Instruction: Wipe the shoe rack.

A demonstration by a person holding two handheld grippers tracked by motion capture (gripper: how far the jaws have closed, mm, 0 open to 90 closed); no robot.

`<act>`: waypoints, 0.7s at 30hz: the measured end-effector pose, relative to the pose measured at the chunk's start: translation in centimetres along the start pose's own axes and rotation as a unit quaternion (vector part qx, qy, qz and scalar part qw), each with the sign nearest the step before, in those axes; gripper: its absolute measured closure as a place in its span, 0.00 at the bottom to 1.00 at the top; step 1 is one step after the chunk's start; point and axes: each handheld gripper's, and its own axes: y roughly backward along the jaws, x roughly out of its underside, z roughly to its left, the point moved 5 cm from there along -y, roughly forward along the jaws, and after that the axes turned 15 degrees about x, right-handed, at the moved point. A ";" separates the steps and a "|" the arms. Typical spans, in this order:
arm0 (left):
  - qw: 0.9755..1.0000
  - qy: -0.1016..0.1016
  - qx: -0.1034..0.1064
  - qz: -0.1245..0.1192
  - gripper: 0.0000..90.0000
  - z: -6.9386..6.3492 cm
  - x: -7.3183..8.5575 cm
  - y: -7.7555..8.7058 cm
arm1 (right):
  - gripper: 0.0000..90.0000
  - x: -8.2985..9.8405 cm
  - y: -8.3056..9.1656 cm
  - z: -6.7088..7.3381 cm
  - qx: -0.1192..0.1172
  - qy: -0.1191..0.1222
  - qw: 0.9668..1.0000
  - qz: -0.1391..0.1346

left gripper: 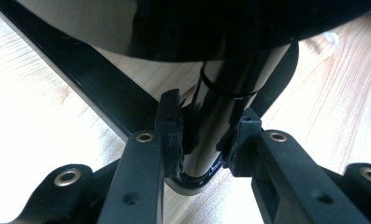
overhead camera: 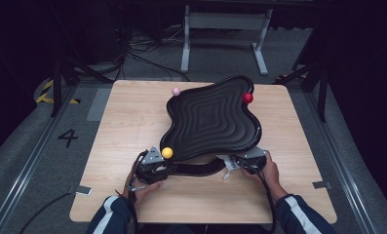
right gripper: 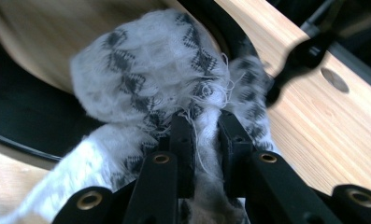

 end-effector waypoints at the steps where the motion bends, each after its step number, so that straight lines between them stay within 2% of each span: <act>1: 1.000 -0.002 -0.002 0.000 0.79 0.0 0.0 0.0 | 0.87 0.2 -0.1 -0.4 0.004 -0.005 1.000 0.002; 4: 1.000 -0.004 0.000 0.001 0.80 -0.1 0.0 -0.1 | 0.87 0.5 -0.3 -0.7 0.004 -0.012 1.000 0.005; 7: 1.000 -0.003 -0.001 0.003 0.80 -0.1 0.0 -0.1 | 0.88 0.4 -0.1 -0.4 0.003 -0.014 1.000 0.004; 13: 1.000 -0.003 0.000 0.002 0.80 -0.1 0.0 -0.2 | 0.88 0.3 0.6 0.2 -0.015 -0.017 1.000 -0.001; 21: 1.000 -0.007 0.002 0.008 0.80 -0.5 -0.1 -0.5 | 0.87 -0.8 1.5 3.4 -0.056 0.021 0.998 -0.018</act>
